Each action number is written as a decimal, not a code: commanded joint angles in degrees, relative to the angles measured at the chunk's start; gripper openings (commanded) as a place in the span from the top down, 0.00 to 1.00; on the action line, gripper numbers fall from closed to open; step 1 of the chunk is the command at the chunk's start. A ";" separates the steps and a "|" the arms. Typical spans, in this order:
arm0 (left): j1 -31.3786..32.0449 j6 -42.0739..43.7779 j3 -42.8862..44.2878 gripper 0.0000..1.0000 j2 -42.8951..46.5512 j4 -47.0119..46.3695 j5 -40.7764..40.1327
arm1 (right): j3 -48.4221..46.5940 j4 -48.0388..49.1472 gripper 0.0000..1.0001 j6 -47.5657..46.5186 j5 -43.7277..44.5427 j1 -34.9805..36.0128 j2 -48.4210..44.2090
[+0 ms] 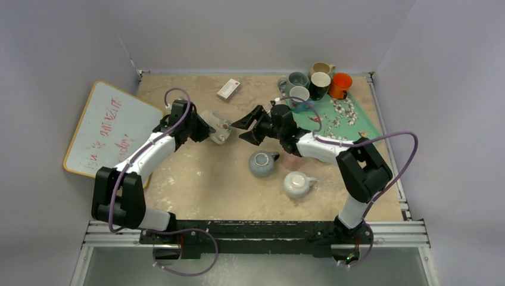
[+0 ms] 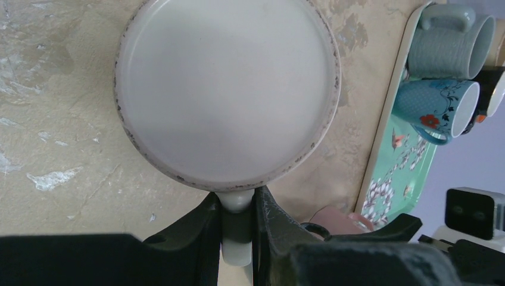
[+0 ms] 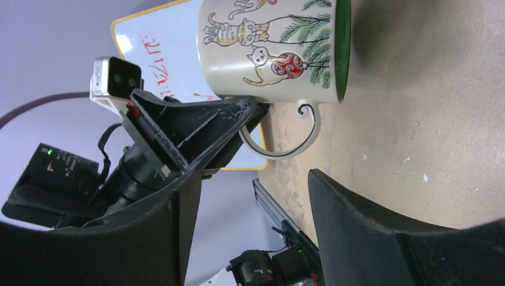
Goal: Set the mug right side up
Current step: Turn over the cup at the center of the board.
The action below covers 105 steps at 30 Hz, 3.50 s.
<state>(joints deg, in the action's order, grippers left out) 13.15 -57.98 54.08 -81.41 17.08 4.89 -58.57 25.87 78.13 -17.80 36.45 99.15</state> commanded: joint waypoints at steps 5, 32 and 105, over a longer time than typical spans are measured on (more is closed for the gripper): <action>-1.45 -5.63 0.55 1.00 5.45 -13.05 2.67 | -4.49 2.37 0.32 3.61 -1.08 0.78 2.31; -2.42 -13.34 -1.15 1.00 11.40 -22.96 3.85 | -10.34 11.37 0.34 2.49 -10.88 0.85 9.13; -2.42 -15.65 -16.36 0.40 26.40 -28.17 19.79 | -8.27 48.27 1.00 22.27 -11.32 -8.76 11.56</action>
<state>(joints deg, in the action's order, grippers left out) 10.59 -79.40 34.00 -56.69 -16.91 23.00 -64.49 65.63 101.30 -29.28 27.55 115.02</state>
